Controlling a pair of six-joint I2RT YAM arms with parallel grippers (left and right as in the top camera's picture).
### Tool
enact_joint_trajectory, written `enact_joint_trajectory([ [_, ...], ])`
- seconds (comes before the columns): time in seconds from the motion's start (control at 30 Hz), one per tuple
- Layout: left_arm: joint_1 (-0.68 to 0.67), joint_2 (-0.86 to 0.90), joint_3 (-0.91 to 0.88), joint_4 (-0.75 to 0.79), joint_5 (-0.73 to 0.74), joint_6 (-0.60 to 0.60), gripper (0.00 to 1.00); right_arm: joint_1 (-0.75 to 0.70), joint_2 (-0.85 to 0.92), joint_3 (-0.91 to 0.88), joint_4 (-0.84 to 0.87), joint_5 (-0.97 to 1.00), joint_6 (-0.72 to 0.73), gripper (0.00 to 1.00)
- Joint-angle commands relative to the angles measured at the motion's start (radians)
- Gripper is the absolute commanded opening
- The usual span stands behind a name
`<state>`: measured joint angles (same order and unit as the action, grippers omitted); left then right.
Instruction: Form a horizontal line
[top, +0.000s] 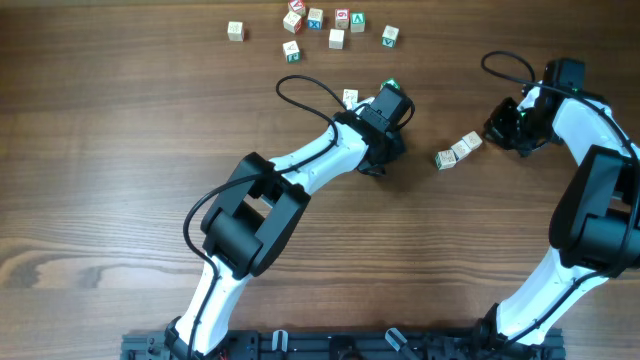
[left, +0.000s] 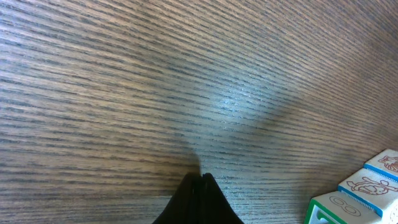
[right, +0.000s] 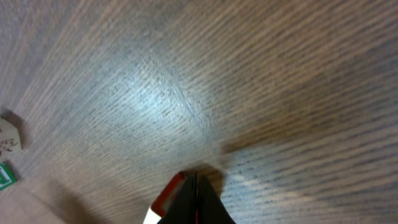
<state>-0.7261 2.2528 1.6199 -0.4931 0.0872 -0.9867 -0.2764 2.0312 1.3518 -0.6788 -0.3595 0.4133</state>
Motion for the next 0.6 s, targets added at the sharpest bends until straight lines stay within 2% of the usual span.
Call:
enact_joint_trajectory([
  [0.0,0.013,0.034,-0.034,-0.032,-0.063,-0.013,0.04,0.004,-0.004,0.015,-0.018,-0.031,-0.022,0.04],
  [0.57,0.013,0.034,-0.034,-0.036,-0.070,-0.013,0.04,0.005,-0.004,0.015,-0.104,-0.068,-0.047,0.04],
])
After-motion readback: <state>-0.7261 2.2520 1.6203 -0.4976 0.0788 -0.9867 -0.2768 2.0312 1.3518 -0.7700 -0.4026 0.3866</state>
